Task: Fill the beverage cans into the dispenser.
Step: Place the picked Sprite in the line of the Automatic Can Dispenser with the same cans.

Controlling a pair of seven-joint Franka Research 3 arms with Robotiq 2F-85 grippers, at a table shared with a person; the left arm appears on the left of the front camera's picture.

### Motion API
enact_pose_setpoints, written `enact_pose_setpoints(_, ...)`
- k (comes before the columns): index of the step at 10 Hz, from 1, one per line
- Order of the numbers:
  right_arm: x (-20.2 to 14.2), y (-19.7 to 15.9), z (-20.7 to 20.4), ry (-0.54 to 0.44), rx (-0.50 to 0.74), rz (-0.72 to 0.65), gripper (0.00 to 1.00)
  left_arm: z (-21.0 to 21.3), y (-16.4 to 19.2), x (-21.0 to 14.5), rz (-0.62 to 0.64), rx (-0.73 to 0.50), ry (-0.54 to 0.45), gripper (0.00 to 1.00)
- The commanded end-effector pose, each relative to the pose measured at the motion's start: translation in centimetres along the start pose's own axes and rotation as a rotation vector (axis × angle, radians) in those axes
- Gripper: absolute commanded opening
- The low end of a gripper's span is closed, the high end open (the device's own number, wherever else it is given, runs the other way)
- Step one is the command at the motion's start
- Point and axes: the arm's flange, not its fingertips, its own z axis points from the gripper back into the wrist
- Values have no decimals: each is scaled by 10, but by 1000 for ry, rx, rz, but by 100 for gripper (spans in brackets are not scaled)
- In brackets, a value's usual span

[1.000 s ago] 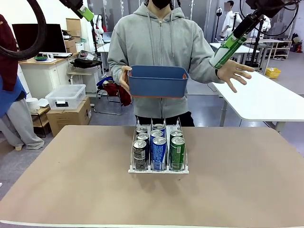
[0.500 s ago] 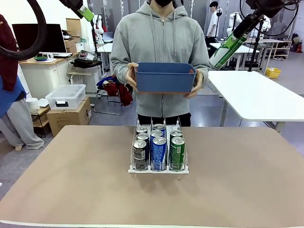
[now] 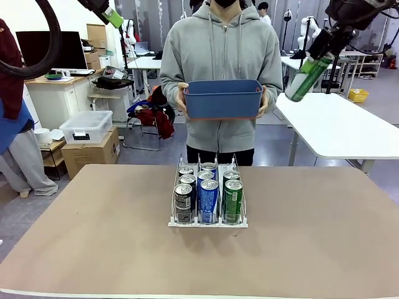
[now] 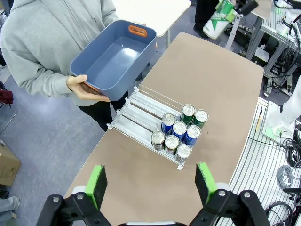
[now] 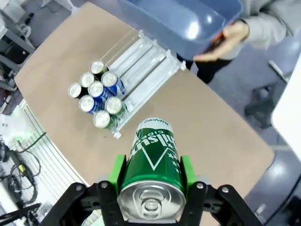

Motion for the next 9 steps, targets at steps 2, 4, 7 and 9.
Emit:
enact_pose_setpoints(2,-46,46,-33,86,-29,-46,58,1,0,-4,-6,-14,-5,100)
enact_pose_setpoints(4,-74,61,-64,107,-98,-5,58,1,0,-4,-6,-14,-5,100)
enact_pose_setpoints(7,-85,82,-93,116,-4,165,58,1,0,-4,-6,-14,-5,100)
enact_pose_setpoints(9,-82,68,-92,141,170,236,58,1,0,-4,-6,-14,-5,100)
